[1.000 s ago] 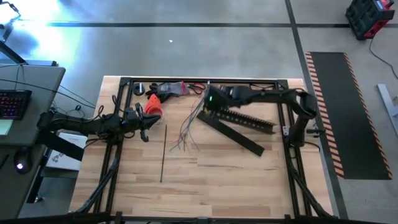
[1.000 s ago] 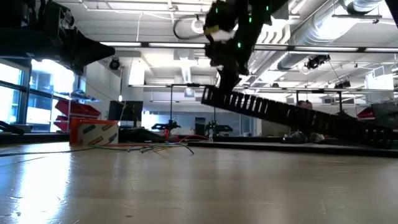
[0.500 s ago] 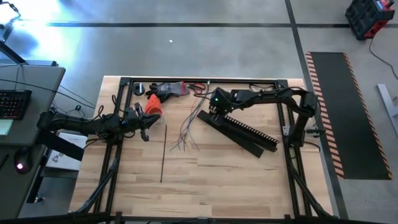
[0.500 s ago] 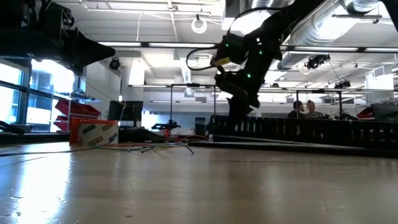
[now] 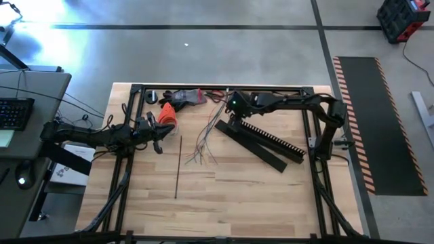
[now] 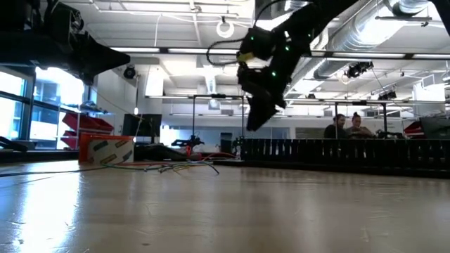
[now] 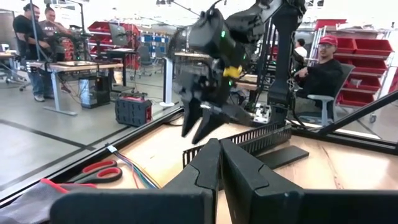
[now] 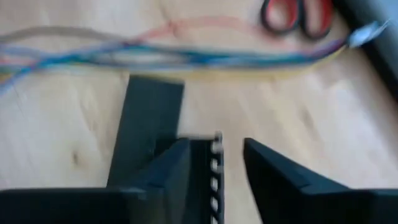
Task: Ziptie cables
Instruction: Wrap the colored cables with the black zip tie
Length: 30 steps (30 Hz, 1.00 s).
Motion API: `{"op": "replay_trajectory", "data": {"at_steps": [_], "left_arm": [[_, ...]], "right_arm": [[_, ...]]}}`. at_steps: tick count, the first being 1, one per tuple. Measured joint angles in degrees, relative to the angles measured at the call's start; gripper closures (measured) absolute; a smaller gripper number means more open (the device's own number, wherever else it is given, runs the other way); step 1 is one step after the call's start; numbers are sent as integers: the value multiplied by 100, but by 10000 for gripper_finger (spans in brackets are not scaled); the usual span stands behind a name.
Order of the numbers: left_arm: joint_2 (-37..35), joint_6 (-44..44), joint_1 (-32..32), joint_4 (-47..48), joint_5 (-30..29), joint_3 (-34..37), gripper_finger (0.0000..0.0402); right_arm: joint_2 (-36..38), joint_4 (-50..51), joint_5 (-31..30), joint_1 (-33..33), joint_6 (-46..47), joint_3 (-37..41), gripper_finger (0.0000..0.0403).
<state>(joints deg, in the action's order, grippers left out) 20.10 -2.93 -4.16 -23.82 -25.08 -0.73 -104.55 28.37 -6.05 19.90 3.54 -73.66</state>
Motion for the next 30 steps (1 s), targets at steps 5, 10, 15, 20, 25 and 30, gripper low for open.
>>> {"op": "replay_trajectory", "data": {"at_steps": [5,10,15,20,25,30], "left_arm": [[0,-1,0,1,-36,0,401],[0,-134,0,1,-92,0,401],[0,-82,2,1,-164,0,401],[-2,4,2,1,-418,0,401],[-2,39,11,43,-460,0,401],[0,15,11,109,-449,0,401]], "right_arm": [[-68,-1302,22,365,179,-121,185],[-700,-2286,464,1222,1034,-71,162],[-1516,-2412,477,1669,1437,-597,160],[-2167,-1683,1314,1843,1637,-1377,161],[-2268,-917,1113,1811,1606,-1904,168],[-2256,-778,1073,1747,1684,-1989,192]]}}
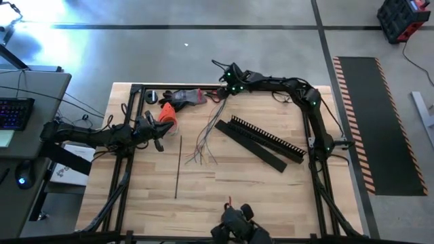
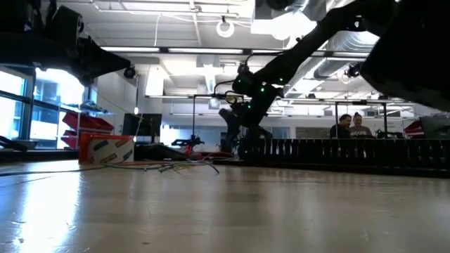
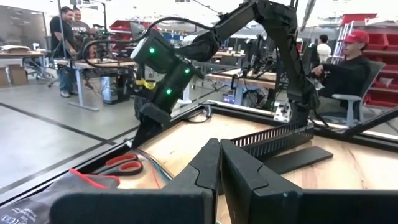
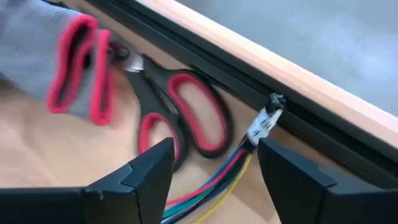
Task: Ziptie cables
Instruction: Wrap the colored cables with the black zip tie
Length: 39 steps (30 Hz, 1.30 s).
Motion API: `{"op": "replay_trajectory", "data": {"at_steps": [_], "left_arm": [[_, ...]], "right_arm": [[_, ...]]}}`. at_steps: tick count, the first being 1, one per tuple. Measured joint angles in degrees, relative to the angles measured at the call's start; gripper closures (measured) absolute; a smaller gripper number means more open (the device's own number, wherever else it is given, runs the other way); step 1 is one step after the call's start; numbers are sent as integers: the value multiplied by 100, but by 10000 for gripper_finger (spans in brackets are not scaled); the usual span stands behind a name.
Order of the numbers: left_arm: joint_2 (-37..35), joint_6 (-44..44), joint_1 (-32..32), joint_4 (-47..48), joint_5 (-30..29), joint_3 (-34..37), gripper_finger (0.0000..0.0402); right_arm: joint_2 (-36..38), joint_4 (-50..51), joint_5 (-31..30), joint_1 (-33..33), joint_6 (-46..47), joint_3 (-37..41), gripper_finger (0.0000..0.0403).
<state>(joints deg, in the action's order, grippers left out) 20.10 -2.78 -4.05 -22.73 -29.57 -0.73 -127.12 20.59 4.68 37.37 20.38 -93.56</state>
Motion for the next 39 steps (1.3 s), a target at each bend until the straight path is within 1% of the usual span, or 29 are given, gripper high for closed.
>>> {"op": "replay_trajectory", "data": {"at_steps": [5,9,12,16,19,22,25,27,29,32,35,36,39], "left_arm": [[2,-2,0,42,45,0,401],[0,-2,0,42,47,0,401],[0,-2,0,42,46,0,401],[0,0,0,20,19,0,401],[0,-2,0,11,-73,0,401],[-1,-10,0,11,-89,0,401],[0,-13,0,9,-99,0,401],[-2,-11,0,-13,-102,0,401],[0,-13,0,-19,-104,0,401],[-2,-11,0,-59,-104,0,401],[0,-13,0,-50,-106,0,401],[-2,-11,0,-52,-109,0,401],[0,-11,0,-47,-108,0,401]], "right_arm": [[-15,225,135,286,117,6,226],[-12,376,618,517,-93,6,249],[-12,378,806,568,-303,6,255],[-52,274,884,480,-509,6,246],[-203,180,944,403,-542,6,221],[-267,247,814,365,-498,-100,198],[-371,380,802,389,-455,-348,196],[-536,684,769,422,-519,-562,213],[-689,1028,673,427,-535,-878,243],[-968,1583,630,460,-654,-1391,307],[-1161,1924,628,465,-879,-1730,376],[-1181,1957,637,469,-932,-1770,388],[-1160,2000,555,400,-1114,-1864,395]]}}
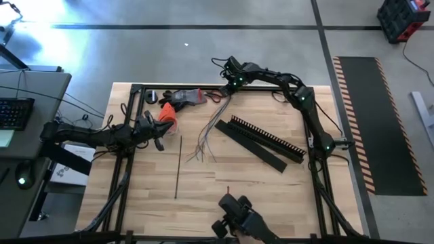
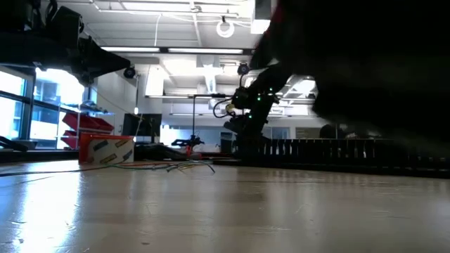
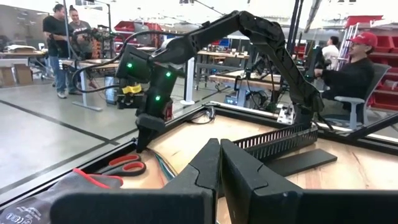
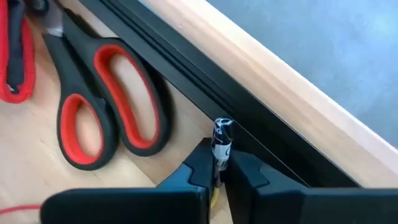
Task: Ziptie cables
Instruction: Wrap the colored cables with the black zip tie
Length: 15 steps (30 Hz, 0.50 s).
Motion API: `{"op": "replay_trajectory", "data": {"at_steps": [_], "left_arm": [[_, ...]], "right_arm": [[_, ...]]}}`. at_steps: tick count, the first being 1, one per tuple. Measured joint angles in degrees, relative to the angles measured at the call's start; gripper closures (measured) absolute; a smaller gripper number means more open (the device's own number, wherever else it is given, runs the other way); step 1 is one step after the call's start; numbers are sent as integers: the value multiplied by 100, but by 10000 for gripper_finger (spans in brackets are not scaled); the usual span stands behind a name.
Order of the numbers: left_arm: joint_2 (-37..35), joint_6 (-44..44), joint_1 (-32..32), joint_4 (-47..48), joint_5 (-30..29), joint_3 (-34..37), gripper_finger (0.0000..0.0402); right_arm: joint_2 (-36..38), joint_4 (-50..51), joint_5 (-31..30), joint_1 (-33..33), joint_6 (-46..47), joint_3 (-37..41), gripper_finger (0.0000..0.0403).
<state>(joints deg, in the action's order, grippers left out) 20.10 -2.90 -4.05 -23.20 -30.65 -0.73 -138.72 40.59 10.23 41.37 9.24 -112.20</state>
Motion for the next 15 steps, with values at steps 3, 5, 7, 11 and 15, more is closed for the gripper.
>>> {"op": "replay_trajectory", "data": {"at_steps": [3,5,7,11,15], "left_arm": [[0,0,0,2,-5,0,401],[-2,-3,0,5,-5,0,401],[0,-4,0,16,-5,0,401],[0,-63,0,48,-5,0,401],[-1,-96,0,44,-2,0,401]], "right_arm": [[163,-31,-12,-101,-156,-133,399],[457,-85,-8,-211,-226,-215,400],[780,-234,-8,-368,-361,-280,400],[1345,-250,-96,-878,-679,-256,401],[2106,-396,-124,-1527,-993,-258,402]]}}
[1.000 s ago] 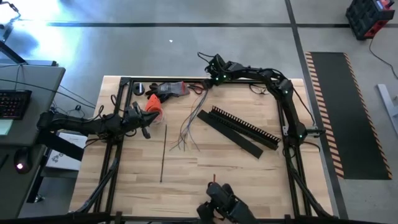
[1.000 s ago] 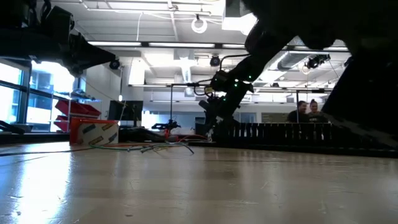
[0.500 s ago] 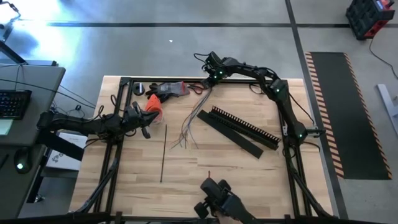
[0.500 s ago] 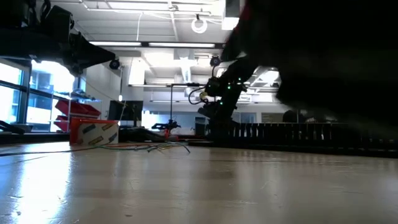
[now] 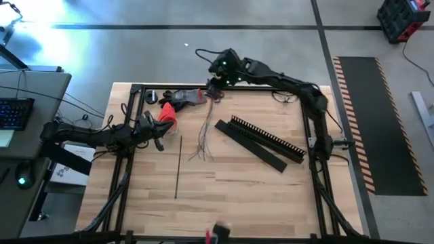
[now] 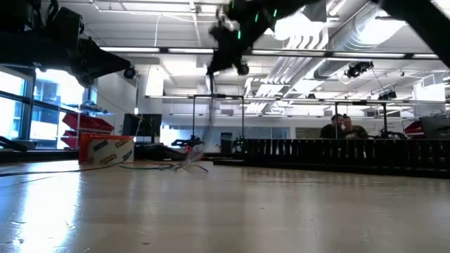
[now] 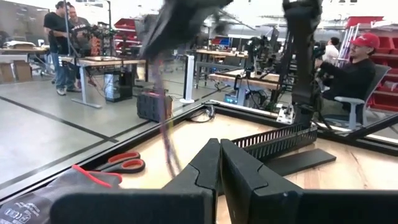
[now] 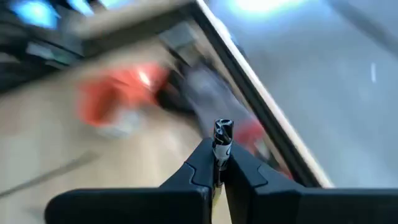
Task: Ziptie cables
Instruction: Wrap the colored cables with the black zip tie
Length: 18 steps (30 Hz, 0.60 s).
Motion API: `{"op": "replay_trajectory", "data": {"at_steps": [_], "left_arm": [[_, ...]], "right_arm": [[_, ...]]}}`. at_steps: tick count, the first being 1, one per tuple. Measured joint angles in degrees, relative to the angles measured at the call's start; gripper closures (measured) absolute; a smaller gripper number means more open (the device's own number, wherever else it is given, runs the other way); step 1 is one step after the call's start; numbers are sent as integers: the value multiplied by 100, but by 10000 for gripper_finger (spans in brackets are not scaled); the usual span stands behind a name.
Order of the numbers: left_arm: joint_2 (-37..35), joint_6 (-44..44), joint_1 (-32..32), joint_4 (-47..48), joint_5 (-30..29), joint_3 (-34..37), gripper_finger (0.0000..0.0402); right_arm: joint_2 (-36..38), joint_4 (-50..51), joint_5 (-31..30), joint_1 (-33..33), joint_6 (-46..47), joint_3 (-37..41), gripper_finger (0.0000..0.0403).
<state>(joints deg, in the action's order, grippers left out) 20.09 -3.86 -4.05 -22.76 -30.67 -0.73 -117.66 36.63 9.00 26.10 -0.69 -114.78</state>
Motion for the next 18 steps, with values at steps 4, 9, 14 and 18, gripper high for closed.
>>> {"op": "replay_trajectory", "data": {"at_steps": [4,9,14,18], "left_arm": [[1,-2,0,-7,94,0,401],[1,-1,0,-117,429,0,401],[1,13,-2,-132,491,0,401],[1,96,0,-279,594,0,401]], "right_arm": [[688,-72,-458,-838,-443,140,402],[1603,-144,-1300,-1866,-682,426,402],[2217,-215,-2223,-2836,-437,1091,402],[2654,-553,-3184,-3490,-260,1909,402]]}}
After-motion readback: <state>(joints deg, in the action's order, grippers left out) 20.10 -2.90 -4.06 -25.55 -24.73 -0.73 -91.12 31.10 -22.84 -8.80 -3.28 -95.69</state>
